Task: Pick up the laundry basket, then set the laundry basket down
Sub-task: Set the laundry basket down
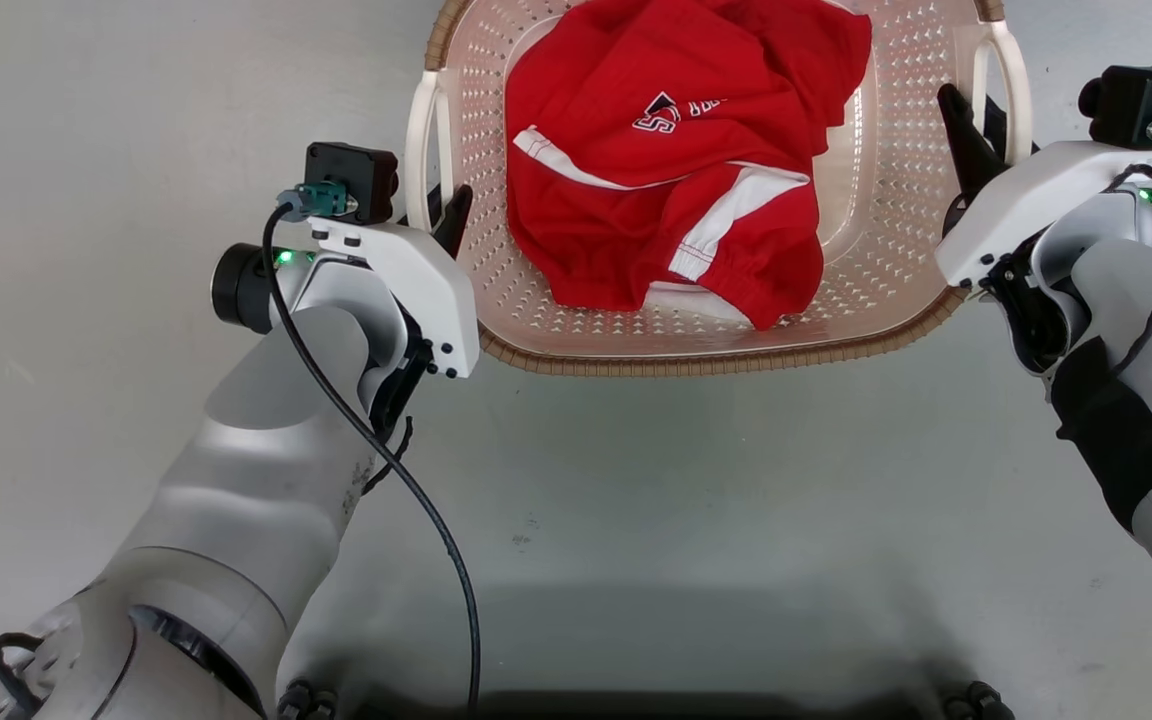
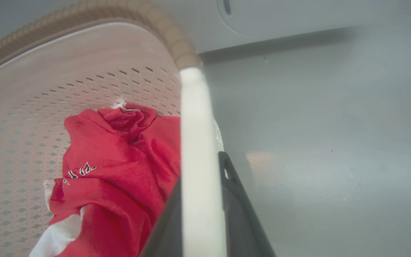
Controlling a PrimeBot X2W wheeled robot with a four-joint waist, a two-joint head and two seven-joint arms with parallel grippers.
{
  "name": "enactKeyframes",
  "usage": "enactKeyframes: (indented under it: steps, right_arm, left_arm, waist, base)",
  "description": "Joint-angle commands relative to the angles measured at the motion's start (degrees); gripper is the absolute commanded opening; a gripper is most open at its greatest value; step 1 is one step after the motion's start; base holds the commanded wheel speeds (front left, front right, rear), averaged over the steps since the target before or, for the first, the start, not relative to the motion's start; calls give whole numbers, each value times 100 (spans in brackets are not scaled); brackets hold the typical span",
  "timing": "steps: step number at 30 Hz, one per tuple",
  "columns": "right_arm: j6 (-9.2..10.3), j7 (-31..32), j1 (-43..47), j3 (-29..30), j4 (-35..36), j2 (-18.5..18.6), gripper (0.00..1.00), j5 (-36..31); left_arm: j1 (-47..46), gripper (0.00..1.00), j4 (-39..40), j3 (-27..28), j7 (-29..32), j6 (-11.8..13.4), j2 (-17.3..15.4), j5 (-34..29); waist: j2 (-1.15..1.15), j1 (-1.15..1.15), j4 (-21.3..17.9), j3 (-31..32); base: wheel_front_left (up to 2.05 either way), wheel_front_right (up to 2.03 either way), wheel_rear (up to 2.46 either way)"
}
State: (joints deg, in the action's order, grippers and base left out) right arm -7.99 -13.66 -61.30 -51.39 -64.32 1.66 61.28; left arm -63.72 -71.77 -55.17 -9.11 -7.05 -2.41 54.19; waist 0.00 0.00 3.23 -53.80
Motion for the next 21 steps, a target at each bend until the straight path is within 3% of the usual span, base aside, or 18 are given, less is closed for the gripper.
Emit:
enactKeyframes:
  steps: [1, 12, 13, 14, 21]
  right_arm:
    - [50, -133, 345, 257, -76, 470, 0, -189]
    - [50, -133, 565, 858, 50, 364, 0, -810]
    - [50, -133, 571, 917, 95, 360, 41, -863]
    - [50, -133, 600, 967, 119, 351, 100, -893]
    - [50, -133, 710, 1086, 435, 323, 100, -1052]
  left_arm:
    - [88, 0, -219, 7, -84, 98, -540, -116]
    - [69, 0, -219, 1, -164, 80, -479, -75]
    - [57, 15, -219, 20, -224, 78, -466, -60]
    - [40, 98, -219, 56, -302, 72, -447, -32]
    - [7, 100, -38, 193, -566, -20, -382, 42]
  waist:
    - [0, 0, 11, -37]
    - [0, 0, 52, -72]
    - [0, 0, 54, -73]
    - [0, 0, 58, -75]
    - [0, 0, 68, -126]
  base:
    - [0, 0, 0]
    - [0, 0, 0]
    - [0, 0, 0]
    - [0, 0, 0]
    - [0, 0, 0]
